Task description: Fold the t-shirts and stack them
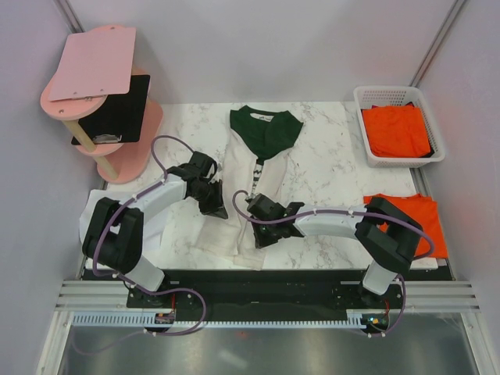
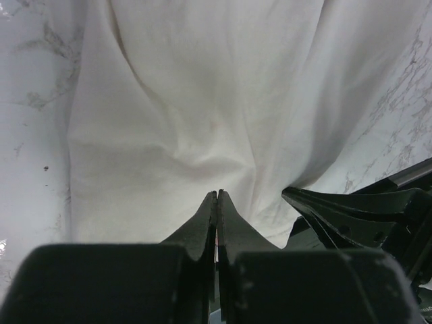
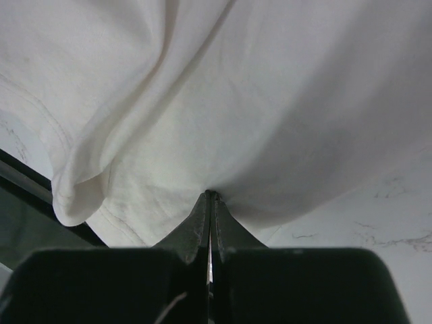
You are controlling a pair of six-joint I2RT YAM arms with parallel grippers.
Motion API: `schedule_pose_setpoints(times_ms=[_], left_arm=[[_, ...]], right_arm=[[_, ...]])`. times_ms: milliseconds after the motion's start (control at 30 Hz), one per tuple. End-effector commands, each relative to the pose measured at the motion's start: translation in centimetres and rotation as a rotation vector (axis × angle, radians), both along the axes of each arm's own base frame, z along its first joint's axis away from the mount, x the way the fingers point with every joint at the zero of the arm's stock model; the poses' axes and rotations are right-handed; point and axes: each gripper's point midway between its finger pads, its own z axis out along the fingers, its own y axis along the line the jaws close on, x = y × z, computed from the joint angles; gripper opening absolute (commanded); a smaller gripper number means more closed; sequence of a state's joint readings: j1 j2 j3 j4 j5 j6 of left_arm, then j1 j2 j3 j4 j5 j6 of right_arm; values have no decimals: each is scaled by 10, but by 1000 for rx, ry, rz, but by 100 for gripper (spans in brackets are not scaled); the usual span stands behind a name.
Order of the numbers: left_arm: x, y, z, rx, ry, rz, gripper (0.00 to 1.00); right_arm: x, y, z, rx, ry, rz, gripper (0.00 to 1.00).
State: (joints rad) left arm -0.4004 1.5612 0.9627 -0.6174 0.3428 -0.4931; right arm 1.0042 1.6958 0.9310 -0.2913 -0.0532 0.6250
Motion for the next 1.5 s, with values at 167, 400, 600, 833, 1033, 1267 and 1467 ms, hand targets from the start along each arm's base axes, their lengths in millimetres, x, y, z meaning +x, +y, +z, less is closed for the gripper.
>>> schedule_pose_setpoints(times_ms=[167, 400, 600, 833, 1033, 1267, 1467], left_arm=[[9, 12, 15, -20, -40, 17, 2], [10, 13, 19, -24, -44, 14, 2], [6, 10, 24, -51, -43, 8, 2], [-4, 6, 39, -104, -70, -7, 2], [-29, -17, 55, -102, -141, -83, 2], [-49, -43, 52, -59, -171, -131, 23], [-63, -77, 49, -144, -181, -178, 70]], right_arm=[[8, -88, -37, -360, 18, -202, 0], [23, -151, -23, -443, 15, -318, 0], [29, -137, 1, -334, 5, -277, 0], [6, -112, 11, -260, 38, -176, 0], [-6, -87, 41, -128, -18, -138, 0], [21, -90, 101, -59, -203, -203, 6], [41, -104, 133, -37, -333, -262, 38]])
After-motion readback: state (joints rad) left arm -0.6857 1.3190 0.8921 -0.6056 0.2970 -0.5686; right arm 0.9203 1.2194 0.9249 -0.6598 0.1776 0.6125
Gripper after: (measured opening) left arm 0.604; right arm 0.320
